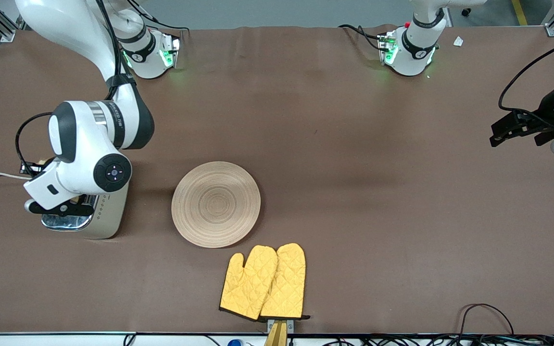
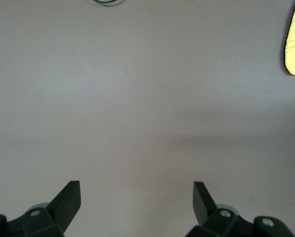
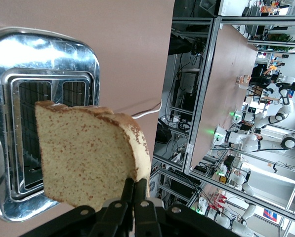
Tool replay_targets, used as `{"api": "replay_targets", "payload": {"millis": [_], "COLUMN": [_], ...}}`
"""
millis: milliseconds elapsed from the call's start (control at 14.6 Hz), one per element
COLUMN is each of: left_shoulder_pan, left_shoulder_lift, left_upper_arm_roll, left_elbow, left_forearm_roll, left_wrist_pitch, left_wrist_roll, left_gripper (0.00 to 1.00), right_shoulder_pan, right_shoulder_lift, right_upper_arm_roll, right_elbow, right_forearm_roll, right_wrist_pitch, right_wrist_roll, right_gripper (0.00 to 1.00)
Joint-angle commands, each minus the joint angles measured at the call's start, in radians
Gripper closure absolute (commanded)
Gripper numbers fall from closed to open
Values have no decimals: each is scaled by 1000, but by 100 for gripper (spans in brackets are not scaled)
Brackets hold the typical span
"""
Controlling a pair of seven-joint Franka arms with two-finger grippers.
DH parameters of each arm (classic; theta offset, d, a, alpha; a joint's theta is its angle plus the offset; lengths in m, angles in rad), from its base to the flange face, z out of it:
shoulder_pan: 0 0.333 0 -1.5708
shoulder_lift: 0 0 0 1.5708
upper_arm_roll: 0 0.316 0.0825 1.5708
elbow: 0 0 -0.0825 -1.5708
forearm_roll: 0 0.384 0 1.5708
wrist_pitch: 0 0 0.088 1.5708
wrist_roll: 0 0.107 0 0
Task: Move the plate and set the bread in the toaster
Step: 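Carry the bread upright over the toaster slot with the right gripper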
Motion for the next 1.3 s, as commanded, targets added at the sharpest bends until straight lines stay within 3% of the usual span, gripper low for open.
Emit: {"api": "replay_targets", "payload": {"millis": [0,684,1232], "left_shoulder_pan": [0,0,1], "left_shoulder_lift": [-4,-4,-4], "left_upper_arm_roll": [1,1,1], "left_elbow": [15,15,15], "left_forearm_roll": [-8,-8,-11], "left_wrist_pitch": [-20,-20,-20], "left_wrist_roll": [-7,-7,-5], "left_gripper": [0,0,0], "right_shoulder_pan": [-7,-7,-31], "right_shoulder_lift": [-17,12,12], "right_upper_arm_roll": [9,9,12], "right_elbow": [-37,-56,-152], "right_forearm_roll": [-27,-27,9], "right_wrist_pitch": [12,59,139], "right_wrist_roll": [5,71,136], "right_gripper": [100,99,98]}}
